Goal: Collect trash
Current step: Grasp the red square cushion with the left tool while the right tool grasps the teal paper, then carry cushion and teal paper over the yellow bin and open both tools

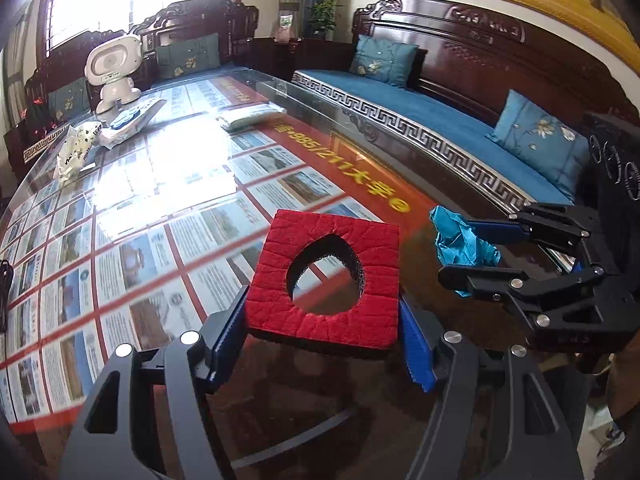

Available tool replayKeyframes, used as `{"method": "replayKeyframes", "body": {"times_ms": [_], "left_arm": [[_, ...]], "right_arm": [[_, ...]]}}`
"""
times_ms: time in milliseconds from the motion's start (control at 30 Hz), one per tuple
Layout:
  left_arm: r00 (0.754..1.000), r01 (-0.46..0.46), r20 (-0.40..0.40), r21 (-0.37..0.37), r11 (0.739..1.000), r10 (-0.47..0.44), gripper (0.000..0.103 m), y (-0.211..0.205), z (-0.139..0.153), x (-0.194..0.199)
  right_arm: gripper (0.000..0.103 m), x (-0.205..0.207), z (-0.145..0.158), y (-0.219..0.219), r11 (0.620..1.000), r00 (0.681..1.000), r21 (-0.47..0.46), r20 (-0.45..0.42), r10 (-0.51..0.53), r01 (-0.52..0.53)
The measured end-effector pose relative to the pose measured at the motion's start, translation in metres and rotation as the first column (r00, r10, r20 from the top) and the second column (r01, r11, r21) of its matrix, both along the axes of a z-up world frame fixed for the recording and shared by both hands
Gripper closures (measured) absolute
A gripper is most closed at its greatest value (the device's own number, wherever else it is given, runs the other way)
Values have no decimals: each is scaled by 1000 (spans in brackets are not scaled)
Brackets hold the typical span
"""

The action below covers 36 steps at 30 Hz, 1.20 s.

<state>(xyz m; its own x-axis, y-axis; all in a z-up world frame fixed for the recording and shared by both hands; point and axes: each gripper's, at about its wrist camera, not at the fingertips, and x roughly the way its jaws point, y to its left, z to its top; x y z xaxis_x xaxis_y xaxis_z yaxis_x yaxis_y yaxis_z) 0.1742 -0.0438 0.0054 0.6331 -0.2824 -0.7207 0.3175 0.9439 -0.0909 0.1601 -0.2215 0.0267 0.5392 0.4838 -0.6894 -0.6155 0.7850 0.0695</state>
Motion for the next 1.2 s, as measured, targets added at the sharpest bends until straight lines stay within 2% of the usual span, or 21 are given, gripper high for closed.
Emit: {"method": "replayKeyframes", "body": {"times_ms": [200,433,600,733,933,1100,1133,1167,1200], "left_arm": [[999,37,7,0,999,-37,35,-15,3,-70],[999,38,9,19,999,-39,35,-18,-8,-146],[996,84,-31,22,996,-84,35,-30,-30,-196],[988,131,-89,21,991,-128,35,-44,-62,-230],[974,152,-173,14,988,-147,35,-52,-107,-259],[968,142,-212,21,990,-134,35,-51,-130,-276],[967,140,-217,20,990,-132,35,-50,-130,-276],[967,138,-221,21,990,-130,35,-47,-131,-275],[968,131,-221,27,991,-122,35,-46,-132,-276]], "right_arm": [[58,-71,15,-18,1000,1000,30,30,3,-4],[58,-138,11,-38,1000,999,-21,46,-17,18],[58,-183,-16,-43,997,1000,-71,6,-11,12],[58,-211,-51,-44,992,998,-127,-55,-8,1],[58,-238,-91,-37,983,992,-181,-126,-13,-11],[57,-245,-114,-31,979,986,-205,-165,-11,-23],[51,-248,-119,-32,978,986,-208,-169,-13,-22],[32,-251,-122,-31,975,985,-220,-171,-19,-19],[24,-250,-124,-30,972,986,-235,-162,-26,-12]]}}
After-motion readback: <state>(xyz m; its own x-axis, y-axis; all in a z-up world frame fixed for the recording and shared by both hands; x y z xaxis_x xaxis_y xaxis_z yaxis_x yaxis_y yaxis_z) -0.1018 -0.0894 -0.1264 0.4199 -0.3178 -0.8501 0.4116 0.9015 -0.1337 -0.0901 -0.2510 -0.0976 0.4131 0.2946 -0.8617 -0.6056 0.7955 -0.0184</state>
